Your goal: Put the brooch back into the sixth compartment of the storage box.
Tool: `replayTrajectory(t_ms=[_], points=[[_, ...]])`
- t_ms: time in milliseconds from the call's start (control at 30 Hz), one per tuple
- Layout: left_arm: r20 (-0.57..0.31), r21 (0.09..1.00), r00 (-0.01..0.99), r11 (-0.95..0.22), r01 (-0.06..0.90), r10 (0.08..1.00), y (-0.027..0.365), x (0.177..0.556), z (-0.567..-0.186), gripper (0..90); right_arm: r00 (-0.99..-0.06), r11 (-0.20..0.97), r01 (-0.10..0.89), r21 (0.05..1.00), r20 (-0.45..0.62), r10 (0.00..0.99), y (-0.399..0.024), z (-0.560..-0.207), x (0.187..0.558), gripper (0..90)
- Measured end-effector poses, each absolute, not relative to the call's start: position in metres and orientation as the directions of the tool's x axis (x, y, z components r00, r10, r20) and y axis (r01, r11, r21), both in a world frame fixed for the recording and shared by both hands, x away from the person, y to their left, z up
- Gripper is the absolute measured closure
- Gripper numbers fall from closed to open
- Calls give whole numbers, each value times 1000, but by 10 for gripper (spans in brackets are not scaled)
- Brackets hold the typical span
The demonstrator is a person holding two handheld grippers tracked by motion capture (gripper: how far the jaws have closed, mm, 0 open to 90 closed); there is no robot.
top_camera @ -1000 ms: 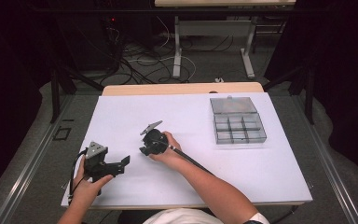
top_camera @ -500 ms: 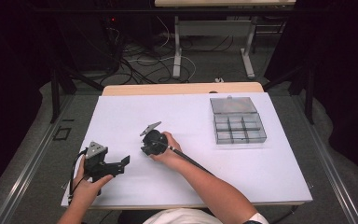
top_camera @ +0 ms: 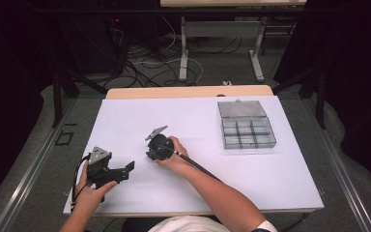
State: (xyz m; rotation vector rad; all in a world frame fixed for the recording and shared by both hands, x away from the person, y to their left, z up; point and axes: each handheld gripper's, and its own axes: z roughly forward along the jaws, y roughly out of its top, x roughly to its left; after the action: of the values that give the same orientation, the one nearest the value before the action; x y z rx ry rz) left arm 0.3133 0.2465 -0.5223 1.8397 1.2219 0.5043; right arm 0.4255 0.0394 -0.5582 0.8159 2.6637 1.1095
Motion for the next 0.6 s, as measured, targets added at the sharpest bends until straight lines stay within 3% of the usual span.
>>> replayTrajectory(t_ms=[600], points=[[-117, 826, 437, -157, 542, 892, 246, 313, -523, 23, -819, 544, 448, 710, 82, 568, 35, -553, 429, 774]])
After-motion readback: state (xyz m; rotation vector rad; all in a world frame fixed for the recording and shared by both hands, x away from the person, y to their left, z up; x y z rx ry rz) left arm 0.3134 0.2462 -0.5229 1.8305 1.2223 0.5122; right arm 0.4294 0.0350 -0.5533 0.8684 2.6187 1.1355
